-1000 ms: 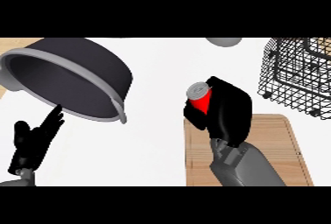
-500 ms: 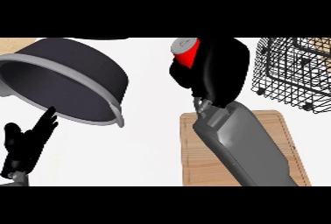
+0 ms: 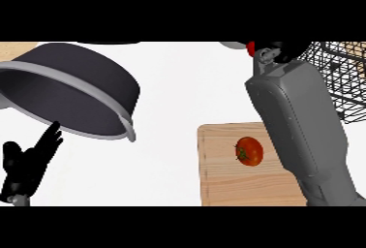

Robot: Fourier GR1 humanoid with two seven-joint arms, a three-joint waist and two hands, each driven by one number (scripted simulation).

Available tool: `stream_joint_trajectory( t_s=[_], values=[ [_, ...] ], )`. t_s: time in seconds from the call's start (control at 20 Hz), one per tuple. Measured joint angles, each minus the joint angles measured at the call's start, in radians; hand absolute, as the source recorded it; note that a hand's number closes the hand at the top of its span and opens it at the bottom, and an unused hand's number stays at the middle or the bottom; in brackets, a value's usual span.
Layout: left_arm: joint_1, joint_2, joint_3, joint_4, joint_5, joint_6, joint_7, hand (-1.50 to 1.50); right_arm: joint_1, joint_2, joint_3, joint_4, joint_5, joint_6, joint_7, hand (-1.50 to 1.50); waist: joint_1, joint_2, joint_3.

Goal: Pick the can from the cutting board and place it in the tiered basket

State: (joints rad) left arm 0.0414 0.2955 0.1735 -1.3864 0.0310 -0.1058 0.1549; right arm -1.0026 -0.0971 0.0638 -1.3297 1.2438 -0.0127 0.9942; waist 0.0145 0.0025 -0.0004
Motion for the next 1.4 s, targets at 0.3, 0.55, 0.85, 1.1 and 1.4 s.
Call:
stream_joint_trajectory(
  t_s=[0.3,0.55,0.85,1.1,1.4],
  values=[
    [0.001,0.001,0.007,-0.011,-0.003,-0.003,0.005,0.0,-0.057,-0.108,-0.12,0.2,-0.044,-0.125,-0.154,1.5,0.004,0.002,0.0],
    [-0.027,0.007,0.011,0.01,0.003,-0.018,0.008,0.0,-0.086,-0.154,-0.251,0.326,-0.177,-0.285,-0.323,1.5,0.012,0.009,0.001],
    [-0.013,-0.007,0.003,-0.006,-0.013,-0.008,0.001,0.0,-0.168,-0.246,-0.36,0.555,-0.282,-0.373,-0.519,1.5,0.022,0.011,0.001],
    [-0.032,-0.007,0.008,0.012,-0.011,-0.012,-0.006,0.0,-0.197,-0.352,-0.324,0.712,-0.215,-0.359,-0.612,1.5,0.021,0.015,-0.002],
    [-0.041,-0.009,0.004,0.009,-0.012,-0.015,0.007,0.0,-0.243,-0.477,-0.187,0.836,-0.031,-0.264,-0.65,1.5,0.03,0.015,-0.001]
  ],
)
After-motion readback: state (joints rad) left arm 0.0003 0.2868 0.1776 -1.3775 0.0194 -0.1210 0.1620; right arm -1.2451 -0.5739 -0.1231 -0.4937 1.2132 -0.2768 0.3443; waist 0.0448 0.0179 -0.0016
